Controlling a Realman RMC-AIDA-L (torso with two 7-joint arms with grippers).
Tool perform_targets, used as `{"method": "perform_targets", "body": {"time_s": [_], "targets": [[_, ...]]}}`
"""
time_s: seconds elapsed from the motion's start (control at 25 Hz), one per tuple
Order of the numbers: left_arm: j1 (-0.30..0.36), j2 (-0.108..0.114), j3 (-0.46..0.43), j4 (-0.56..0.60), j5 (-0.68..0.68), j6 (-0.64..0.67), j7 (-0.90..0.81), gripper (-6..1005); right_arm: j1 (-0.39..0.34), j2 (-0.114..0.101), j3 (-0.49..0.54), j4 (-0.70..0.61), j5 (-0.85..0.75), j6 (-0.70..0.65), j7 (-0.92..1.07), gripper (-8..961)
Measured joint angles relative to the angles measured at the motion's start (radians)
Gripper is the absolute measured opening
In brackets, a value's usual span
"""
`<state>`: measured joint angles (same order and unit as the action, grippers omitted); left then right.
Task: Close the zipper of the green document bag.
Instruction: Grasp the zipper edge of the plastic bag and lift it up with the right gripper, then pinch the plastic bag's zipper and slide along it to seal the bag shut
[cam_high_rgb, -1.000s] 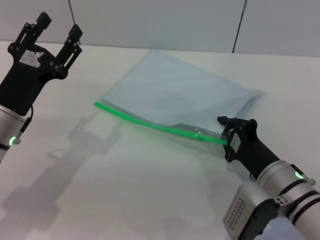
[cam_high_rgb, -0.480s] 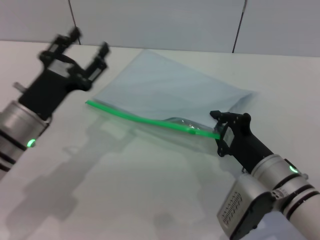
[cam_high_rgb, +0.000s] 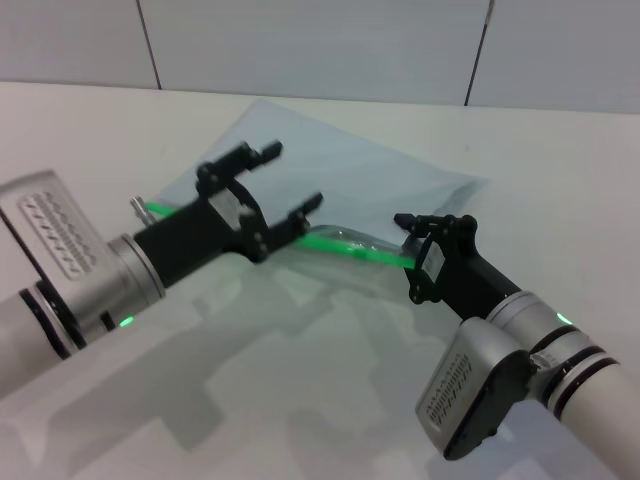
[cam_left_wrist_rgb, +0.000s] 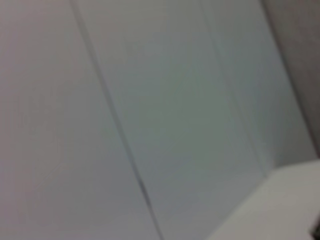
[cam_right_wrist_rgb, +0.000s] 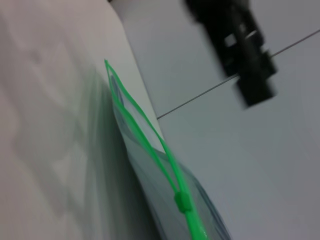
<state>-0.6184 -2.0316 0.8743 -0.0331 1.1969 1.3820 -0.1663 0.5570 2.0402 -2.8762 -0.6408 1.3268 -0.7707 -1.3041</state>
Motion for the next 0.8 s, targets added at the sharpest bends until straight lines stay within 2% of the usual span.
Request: {"method": "perform_targets", "body": {"time_s": [0.24,0.8], "targets": [[-0.005,-0.006,0.000,-0.004,0.098,-0.044,0.107,718,0.015,0.000,0.004,-0.002,0.001,-0.009,0.058,75],[-0.008,-0.016,-0.028,-0.046,0.106,-0.070,0.492,717,0.025,0.000,0.001,-0.036,-0.001,-0.010,0.058,71]]}}
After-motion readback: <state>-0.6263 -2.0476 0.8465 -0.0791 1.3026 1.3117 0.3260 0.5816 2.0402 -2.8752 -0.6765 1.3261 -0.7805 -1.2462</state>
